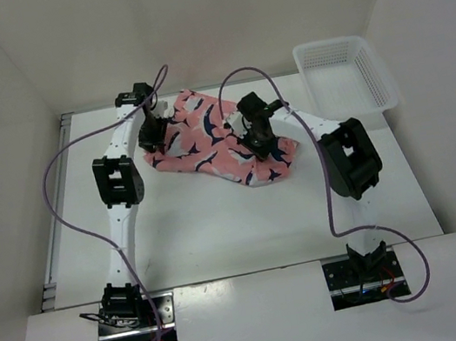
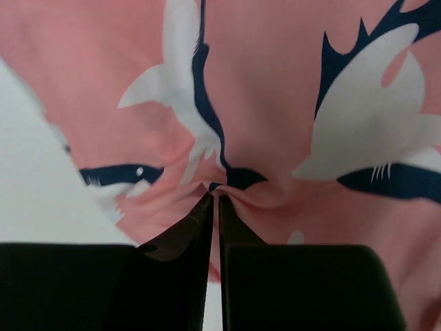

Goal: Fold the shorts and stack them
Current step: Fold the shorts

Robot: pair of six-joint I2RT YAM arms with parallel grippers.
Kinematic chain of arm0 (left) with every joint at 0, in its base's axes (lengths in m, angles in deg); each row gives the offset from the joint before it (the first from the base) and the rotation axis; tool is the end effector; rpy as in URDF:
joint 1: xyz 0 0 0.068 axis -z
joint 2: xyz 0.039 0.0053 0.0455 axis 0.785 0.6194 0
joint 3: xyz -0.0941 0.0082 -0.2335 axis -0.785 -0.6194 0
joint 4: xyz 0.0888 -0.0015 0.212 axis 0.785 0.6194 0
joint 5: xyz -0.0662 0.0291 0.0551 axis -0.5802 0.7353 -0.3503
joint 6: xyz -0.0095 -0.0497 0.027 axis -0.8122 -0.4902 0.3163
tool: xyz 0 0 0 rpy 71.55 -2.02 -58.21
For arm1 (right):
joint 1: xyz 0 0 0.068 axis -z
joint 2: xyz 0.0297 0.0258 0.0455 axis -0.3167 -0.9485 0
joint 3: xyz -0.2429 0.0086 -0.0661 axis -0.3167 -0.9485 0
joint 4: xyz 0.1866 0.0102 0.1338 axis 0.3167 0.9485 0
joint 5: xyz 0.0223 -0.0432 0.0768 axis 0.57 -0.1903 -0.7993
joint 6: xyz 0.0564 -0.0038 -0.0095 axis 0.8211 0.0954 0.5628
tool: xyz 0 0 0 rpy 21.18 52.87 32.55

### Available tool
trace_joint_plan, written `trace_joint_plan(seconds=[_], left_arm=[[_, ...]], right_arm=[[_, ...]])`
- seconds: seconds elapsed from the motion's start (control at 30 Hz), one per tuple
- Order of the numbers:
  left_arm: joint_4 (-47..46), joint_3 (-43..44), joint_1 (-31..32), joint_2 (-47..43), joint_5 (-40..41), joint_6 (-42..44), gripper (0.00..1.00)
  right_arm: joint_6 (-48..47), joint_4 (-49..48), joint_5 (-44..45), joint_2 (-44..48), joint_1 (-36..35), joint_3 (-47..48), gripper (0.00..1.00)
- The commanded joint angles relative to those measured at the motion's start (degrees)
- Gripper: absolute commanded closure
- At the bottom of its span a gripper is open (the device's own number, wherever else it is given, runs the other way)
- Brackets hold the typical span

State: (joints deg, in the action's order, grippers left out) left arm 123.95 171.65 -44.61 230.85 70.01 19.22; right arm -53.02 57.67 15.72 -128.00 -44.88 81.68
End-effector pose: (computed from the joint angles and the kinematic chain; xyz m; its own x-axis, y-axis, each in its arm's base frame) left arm 0.4832 -0.0606 0.1616 -0.9478 0.1127 -0.2982 0.1199 0.9928 -0.0059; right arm 0.3324 0.1689 0.1992 -0.5751 -0.7196 -0.3891 -0.7568 0.6486 -0.0810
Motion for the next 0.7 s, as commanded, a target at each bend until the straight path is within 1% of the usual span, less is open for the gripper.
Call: trace_joint_plan(seconds=[0.0, 0.03, 0.07, 0.1, 0.13, 0.17, 0.23, 0.27, 0.3, 0.37, 0.43, 0.47, 0.5, 0.53, 0.57, 0.63, 0.67], left_arm=[[-4.48, -8.57, -1.05, -5.34, 1.47, 0.32, 0.52], [-8.27, -21.05, -1.05, -8.14, 2.53, 0.32, 0.55], [-12.83, -29.09, -1.05, -15.48, 5.84, 0.32, 0.62], [-21.66, -37.09, -0.27, -19.38, 7.88, 0.32, 0.64], [-24.71, -44.31, -0.26, -22.81, 9.81, 0.32, 0.67], [-26.57, -55.52, 1.22, -28.42, 12.62, 0.32, 0.68], [-27.38, -63.07, 1.24, -34.59, 11.95, 0.32, 0.69], [-27.38, -65.97, 0.54, -36.36, 9.94, 0.32, 0.69], [-26.86, -70.87, 0.01, -37.95, 9.4, 0.32, 0.69], [-25.1, -74.95, -0.78, -42.52, 8.52, 0.32, 0.68], [-24.31, -80.03, -0.79, -47.25, 7.73, 0.32, 0.64], [-24.3, -81.54, -0.79, -48.85, 7.72, 0.32, 0.53], [-24.3, -82.6, -0.79, -50.34, 7.72, 0.32, 0.46], [-24.3, -83.13, -0.79, -52.71, 7.72, 0.32, 0.4], [-24.3, -83.14, -0.79, -53.6, 7.72, 0.32, 0.3], [-24.3, -80.87, -0.79, -55.97, 7.72, 0.32, 0.25], [-24.3, -77.46, -0.79, -56.68, 7.72, 0.32, 0.23]], right_arm=[[2.48, -3.26, 1.63, -4.63, 0.92, 4.27, 0.89], [2.48, -3.78, 2.33, -5.69, 0.93, 5.15, 0.91], [3.0, -3.79, 2.34, -6.57, 0.93, 6.72, 0.92], [3.01, -3.79, 3.21, -8.23, 0.93, 7.52, 0.93], [3.01, -3.79, 4.43, -8.95, 0.93, 8.22, 0.95], [3.71, -4.39, 4.97, -9.65, 1.45, 9.45, 0.95], [4.33, -5.01, 6.02, -10.8, 1.45, 11.29, 0.99], [5.11, -5.02, 6.03, -11.76, 1.45, 12.26, 0.99], [5.73, -5.02, 6.03, -11.77, 1.45, 13.06, 1.0], [6.52, -5.02, 6.03, -12.99, 1.45, 15.43, 1.0], [7.23, -5.02, 6.03, -12.48, 0.84, 17.36, 1.0], [7.23, -4.23, 3.59, -11.86, 0.84, 17.37, 0.99], [7.23, -3.7, 2.0, -10.9, 0.23, 17.98, 0.99], [7.84, -2.83, 0.59, -8.63, -0.39, 17.99, 0.97], [7.84, -2.3, -2.64, -7.56, -0.39, 17.99, 0.92], [8.63, -1.07, -5.39, -5.19, -0.39, 19.47, 0.88], [8.63, -0.54, -6.18, -2.65, -0.39, 19.48, 0.82]])
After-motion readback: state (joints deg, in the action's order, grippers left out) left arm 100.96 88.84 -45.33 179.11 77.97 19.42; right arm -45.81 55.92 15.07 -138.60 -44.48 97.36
